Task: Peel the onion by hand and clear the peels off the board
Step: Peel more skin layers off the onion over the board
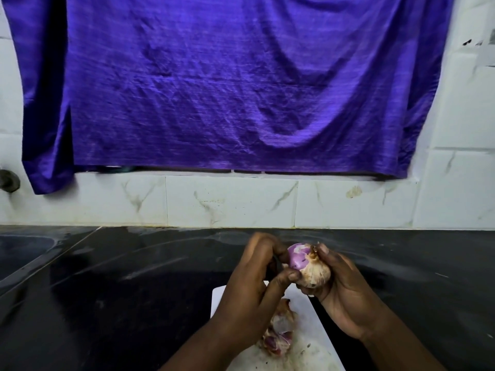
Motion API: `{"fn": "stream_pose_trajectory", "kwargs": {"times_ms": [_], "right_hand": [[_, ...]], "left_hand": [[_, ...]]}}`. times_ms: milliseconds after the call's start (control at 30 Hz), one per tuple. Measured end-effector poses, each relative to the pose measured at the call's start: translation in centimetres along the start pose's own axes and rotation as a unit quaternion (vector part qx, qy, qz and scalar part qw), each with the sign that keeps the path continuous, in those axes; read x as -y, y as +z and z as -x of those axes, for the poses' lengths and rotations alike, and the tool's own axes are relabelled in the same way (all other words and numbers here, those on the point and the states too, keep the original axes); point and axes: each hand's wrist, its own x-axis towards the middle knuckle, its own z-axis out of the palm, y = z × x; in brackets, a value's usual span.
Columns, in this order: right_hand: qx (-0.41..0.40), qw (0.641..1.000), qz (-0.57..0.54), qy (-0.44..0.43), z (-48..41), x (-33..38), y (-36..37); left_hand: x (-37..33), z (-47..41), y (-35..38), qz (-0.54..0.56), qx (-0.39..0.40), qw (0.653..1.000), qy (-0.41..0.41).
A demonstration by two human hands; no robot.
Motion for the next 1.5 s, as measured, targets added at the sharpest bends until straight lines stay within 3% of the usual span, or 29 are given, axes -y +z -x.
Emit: {"fn": "stream_pose_trajectory", "kwargs": {"times_ms": [300,500,633,800,1067,1233,1500], "right_hand": [[-0.036,0.995,-0.097,0.016,-0.2,0.4,-0.6],[-0.05,0.992,-0.115,0.01,0.0,0.6,-0.1],[-0.077,0.986,-0.15,-0.005,0.0,1.0,-0.6],[-0.027,0.997,-0.073,-0.018,-0.2,0.8,-0.4],[0.006,0.999,-0.037,0.005,-0.1,0.3,-0.3],[0.008,1.0,0.004,0.012,0.1,0.1,0.1],[-0.006,1.0,0.019,0.012,0.0,-0.2,-0.2]], "left_hand": [[-0.1,0.1,0.2,-0.013,0.02,0.999,0.021],[0.7,0.0,0.0,-0.072,0.009,0.997,0.003],[0.5,0.1,-0.2,-0.167,0.062,0.984,0.0],[0.4,0.2,-0.1,-0.193,0.06,0.979,-0.024],[-0.1,-0.1,-0.5,-0.173,-0.068,0.982,-0.016],[-0.6,-0.1,-0.2,-0.151,-0.033,0.988,-0.002],[-0.5,-0.2,0.0,-0.118,-0.046,0.992,-0.002]]}}
